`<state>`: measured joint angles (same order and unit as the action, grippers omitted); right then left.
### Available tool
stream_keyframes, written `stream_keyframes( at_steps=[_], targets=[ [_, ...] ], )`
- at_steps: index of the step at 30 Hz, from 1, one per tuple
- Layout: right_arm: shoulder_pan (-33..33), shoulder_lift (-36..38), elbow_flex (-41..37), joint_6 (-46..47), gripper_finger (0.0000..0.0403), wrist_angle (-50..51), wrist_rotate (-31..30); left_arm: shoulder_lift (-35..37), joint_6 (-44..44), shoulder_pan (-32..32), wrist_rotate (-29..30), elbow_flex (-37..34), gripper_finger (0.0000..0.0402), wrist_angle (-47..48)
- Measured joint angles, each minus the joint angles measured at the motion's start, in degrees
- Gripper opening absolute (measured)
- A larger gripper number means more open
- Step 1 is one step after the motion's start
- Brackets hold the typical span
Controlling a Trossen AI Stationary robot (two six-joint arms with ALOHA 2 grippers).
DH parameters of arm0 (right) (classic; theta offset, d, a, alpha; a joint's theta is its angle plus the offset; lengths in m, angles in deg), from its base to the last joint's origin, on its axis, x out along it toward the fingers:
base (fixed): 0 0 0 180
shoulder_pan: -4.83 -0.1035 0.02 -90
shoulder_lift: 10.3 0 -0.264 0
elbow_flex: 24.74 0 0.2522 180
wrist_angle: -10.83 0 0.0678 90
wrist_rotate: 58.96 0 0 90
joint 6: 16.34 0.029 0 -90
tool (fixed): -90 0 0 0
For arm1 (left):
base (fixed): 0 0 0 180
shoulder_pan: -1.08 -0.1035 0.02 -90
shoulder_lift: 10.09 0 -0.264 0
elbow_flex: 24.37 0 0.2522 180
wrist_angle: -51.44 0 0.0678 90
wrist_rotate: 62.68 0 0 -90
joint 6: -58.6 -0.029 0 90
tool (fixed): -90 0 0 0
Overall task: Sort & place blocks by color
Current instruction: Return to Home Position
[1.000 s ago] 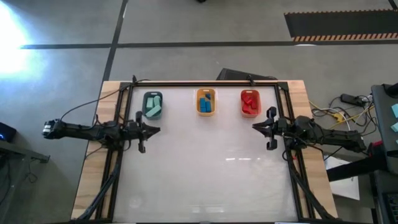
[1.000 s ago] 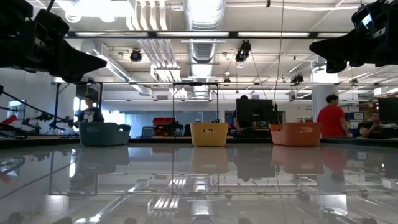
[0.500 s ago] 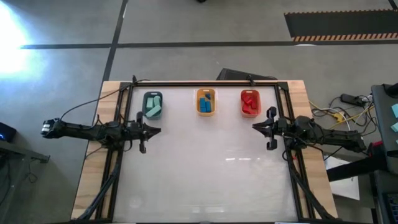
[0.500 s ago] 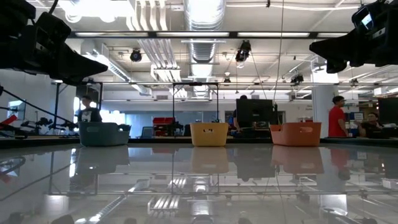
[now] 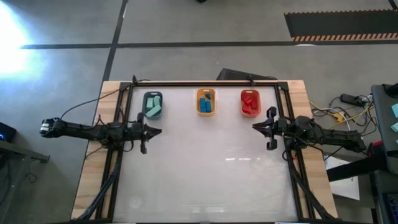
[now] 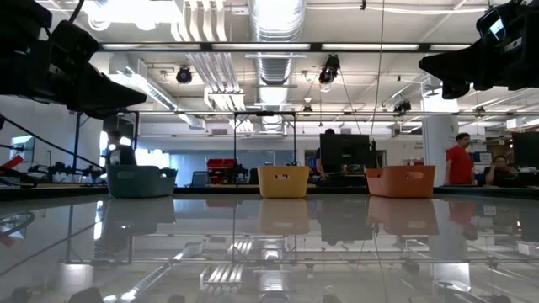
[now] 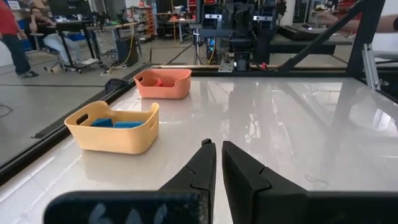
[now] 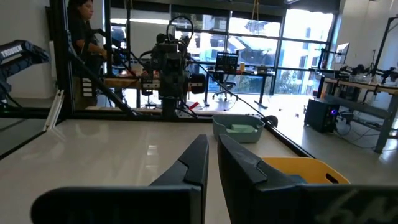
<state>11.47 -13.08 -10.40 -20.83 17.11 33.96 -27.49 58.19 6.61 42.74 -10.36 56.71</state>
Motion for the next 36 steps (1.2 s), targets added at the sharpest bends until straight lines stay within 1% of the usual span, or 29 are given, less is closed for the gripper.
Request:
stream_keyframes(
  at_steps=[22, 36],
  targets=[
    [0.0, 0.0, 0.0, 0.0, 0.0027, 0.0, 0.0, -2.8, 0.0, 0.0, 0.0, 0.0, 0.0011, 0.0],
    [0.0, 0.0, 0.0, 0.0, 0.0027, 0.0, 0.0, -3.2, 0.0, 0.0, 0.0, 0.0, 0.0011, 0.0]
  ],
)
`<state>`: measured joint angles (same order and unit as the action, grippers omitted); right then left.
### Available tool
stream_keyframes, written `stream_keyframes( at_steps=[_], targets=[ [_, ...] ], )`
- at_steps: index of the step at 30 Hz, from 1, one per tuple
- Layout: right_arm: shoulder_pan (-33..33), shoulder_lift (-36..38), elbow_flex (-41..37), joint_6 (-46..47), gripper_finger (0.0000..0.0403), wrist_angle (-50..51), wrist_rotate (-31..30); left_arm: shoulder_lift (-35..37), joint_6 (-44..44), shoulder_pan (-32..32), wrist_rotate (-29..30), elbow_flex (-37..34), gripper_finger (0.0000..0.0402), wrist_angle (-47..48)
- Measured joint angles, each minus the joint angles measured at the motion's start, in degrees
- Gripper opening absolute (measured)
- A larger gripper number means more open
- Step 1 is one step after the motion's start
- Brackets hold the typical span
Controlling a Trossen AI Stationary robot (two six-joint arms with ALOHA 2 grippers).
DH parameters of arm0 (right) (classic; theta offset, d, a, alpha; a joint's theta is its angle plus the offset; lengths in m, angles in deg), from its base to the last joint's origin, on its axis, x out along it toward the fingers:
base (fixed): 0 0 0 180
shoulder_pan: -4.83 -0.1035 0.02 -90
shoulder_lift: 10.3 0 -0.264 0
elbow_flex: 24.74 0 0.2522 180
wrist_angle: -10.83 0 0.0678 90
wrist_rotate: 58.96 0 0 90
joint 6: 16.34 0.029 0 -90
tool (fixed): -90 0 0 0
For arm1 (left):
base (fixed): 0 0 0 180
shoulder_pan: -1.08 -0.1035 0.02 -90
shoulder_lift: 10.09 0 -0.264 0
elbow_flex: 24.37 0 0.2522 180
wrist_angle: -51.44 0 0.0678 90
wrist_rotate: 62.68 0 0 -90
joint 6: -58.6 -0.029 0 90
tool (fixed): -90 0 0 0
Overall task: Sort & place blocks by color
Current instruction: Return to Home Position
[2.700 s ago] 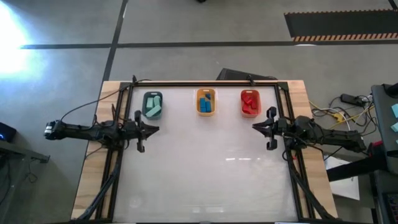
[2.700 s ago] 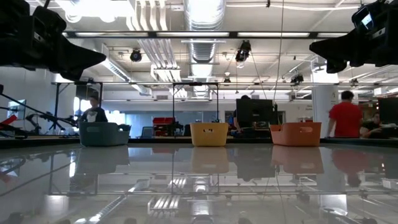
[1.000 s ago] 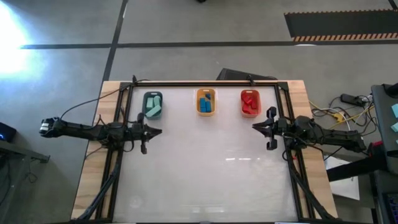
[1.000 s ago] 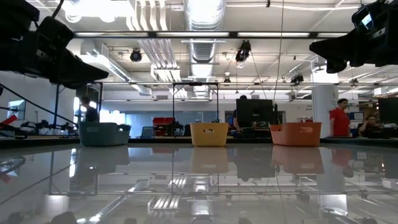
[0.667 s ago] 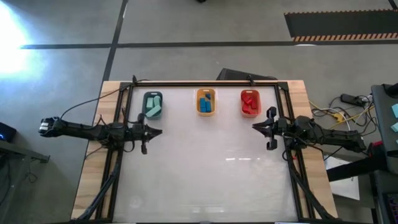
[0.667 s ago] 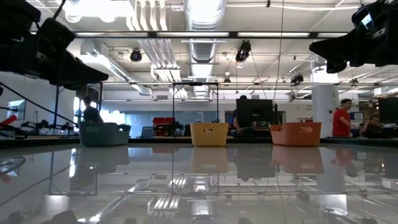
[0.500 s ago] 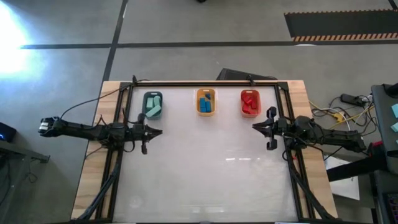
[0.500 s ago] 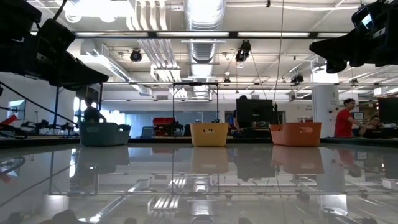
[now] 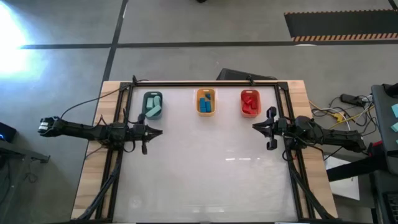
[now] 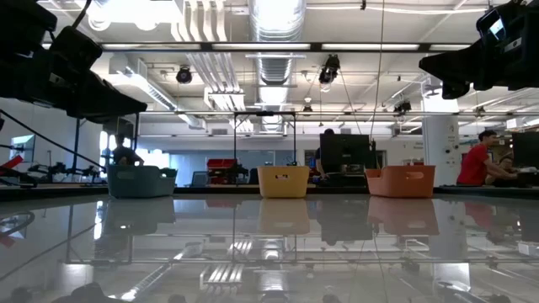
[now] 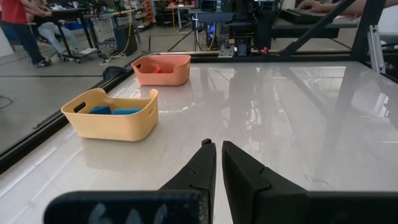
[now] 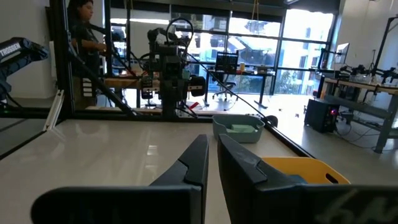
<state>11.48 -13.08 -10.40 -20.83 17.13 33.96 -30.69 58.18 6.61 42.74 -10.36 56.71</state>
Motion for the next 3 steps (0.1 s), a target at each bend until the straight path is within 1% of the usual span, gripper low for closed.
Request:
stream_keyframes(
  at_steps=[3],
  targets=[
    [0.0, 0.0, 0.0, 0.0, 0.0027, 0.0, 0.0, 0.0, 0.0, 0.0, 0.0, 0.0, 0.0011, 0.0]
  ],
)
